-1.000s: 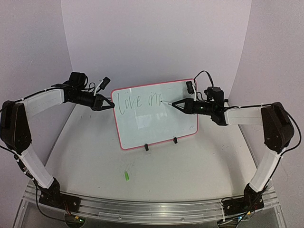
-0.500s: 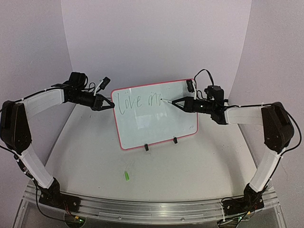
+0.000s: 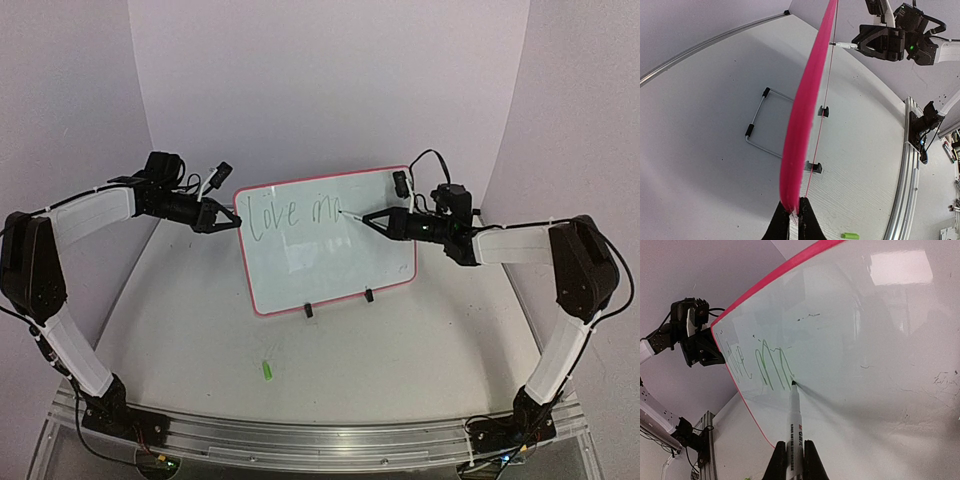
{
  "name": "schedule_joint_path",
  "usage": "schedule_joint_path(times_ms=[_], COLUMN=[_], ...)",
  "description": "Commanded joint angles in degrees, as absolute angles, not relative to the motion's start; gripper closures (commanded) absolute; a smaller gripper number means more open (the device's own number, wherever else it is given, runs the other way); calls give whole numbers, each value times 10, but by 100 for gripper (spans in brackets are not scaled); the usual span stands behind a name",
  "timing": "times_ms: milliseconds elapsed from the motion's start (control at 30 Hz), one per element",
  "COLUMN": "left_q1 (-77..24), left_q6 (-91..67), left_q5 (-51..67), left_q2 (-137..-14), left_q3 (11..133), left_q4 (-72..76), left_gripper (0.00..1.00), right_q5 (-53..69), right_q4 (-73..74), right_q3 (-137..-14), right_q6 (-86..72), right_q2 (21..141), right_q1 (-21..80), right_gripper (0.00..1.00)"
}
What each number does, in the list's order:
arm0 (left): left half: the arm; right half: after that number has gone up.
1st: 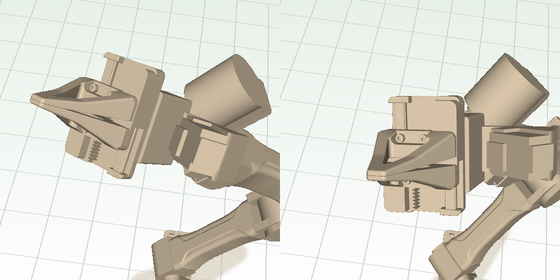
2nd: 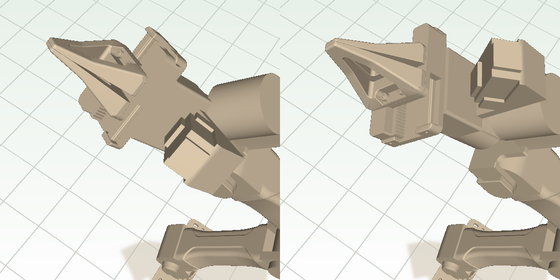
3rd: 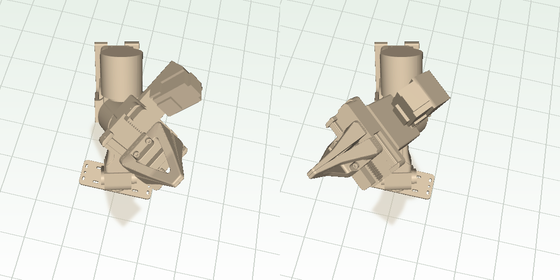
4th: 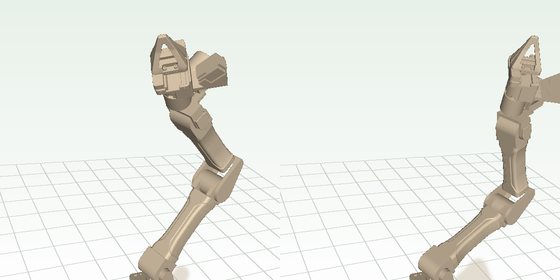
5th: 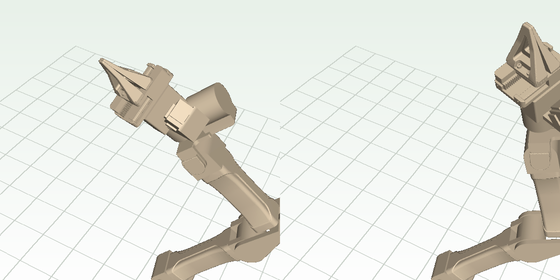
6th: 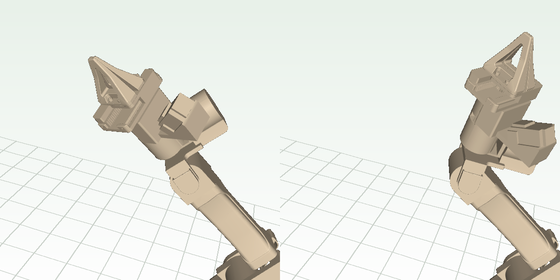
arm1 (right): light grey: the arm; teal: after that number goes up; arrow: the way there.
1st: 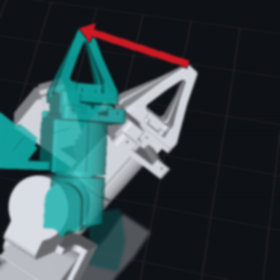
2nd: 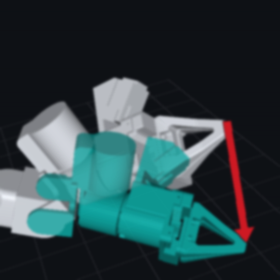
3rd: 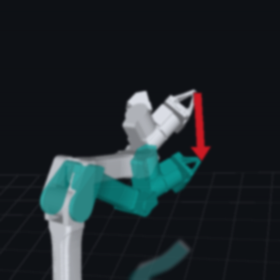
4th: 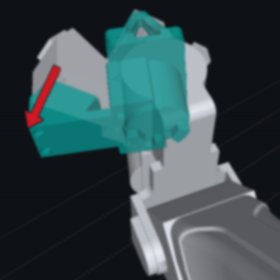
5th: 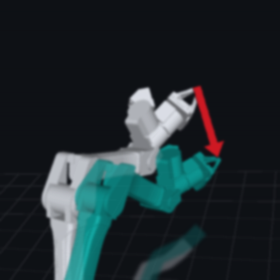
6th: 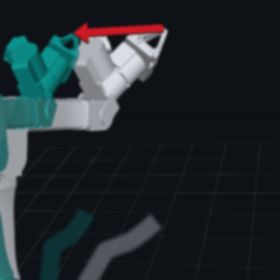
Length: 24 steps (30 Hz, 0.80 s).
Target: Write a sentence on the whiteboard
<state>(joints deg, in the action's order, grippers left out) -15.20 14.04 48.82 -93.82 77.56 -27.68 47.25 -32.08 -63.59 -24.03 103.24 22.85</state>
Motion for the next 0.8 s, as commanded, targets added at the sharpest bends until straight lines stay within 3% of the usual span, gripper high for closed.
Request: schedule_joint_path(times_ms=[0, 767], left_q1=[-157, -157], left_q6=[160, 161], left_q5=[472, 469], left_q2=[-943, -939], left_q3=[787, 785], left_q4=[-305, -306], left_gripper=[100, 100], right_q5=[429, 401], right_q4=[-329, -328], right_q3=[-623, -609], right_q6=[-236, -239], right_q2=[1032, 1012], right_q1=[224, 223], right_gripper=[100, 100])
